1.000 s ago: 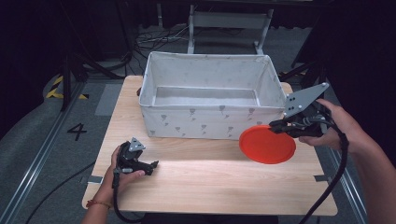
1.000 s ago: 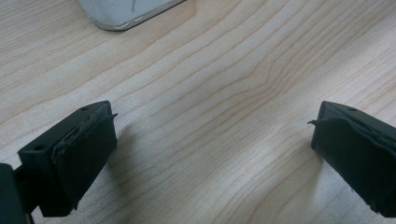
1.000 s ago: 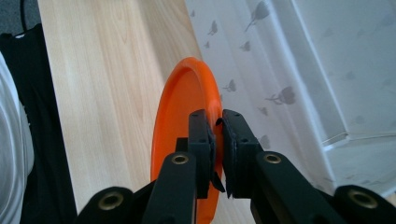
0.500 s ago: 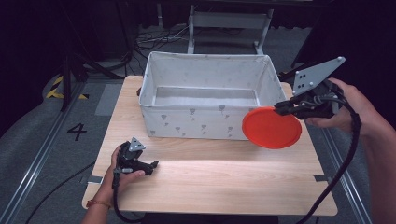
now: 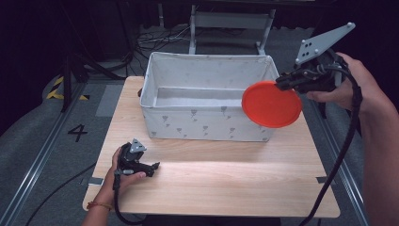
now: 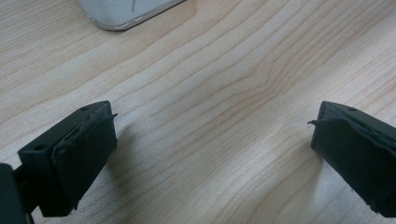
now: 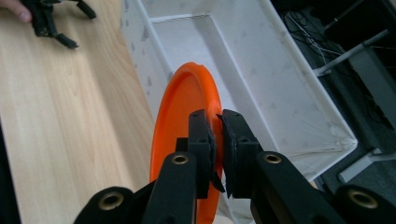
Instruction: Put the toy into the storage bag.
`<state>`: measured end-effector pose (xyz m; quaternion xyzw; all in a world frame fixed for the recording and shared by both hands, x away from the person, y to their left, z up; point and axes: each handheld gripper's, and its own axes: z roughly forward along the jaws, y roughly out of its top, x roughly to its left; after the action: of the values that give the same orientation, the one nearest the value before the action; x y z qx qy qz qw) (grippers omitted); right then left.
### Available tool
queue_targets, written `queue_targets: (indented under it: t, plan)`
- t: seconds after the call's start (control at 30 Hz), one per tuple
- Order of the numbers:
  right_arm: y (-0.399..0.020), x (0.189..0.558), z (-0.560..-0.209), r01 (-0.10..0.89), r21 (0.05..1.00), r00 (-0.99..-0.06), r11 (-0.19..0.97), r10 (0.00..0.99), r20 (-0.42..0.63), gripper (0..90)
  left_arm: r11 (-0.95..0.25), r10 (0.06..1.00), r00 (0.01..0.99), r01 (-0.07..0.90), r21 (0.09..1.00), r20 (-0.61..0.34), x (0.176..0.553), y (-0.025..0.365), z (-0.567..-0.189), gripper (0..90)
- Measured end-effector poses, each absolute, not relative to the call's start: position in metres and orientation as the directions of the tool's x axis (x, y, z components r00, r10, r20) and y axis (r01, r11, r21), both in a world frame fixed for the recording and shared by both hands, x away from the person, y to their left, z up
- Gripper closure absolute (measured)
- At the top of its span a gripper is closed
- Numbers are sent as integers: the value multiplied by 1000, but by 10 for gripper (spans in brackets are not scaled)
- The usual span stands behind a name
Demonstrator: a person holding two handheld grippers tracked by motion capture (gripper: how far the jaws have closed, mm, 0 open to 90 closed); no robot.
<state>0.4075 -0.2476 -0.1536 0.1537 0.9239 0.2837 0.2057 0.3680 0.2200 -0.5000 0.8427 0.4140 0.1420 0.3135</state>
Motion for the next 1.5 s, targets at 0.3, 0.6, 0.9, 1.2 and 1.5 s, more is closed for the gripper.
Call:
queue_targets:
  t: [0.3, 0.6, 0.9, 1.2, 1.5]
  plan:
    - [-242, 439, -145, 210, 608, -830, 765, 468, -303, 829, -458, 788, 615, 610, 647, -22, 368, 220, -500, 5]
    - [-239, 480, -146, 258, 660, -784, 706, 552, -284, 829, -459, 787, 617, 609, 647, -23, 368, 220, -500, 5]
    - [-231, 517, -169, 312, 639, -764, 703, 585, -270, 828, -462, 784, 620, 607, 646, -23, 368, 220, -500, 5]
    - [-224, 540, -196, 345, 643, -759, 684, 606, -237, 828, -463, 783, 621, 606, 647, -22, 368, 220, -500, 5]
    - [-223, 555, -231, 389, 623, -757, 679, 621, -204, 828, -463, 783, 622, 606, 647, -23, 368, 220, -500, 6]
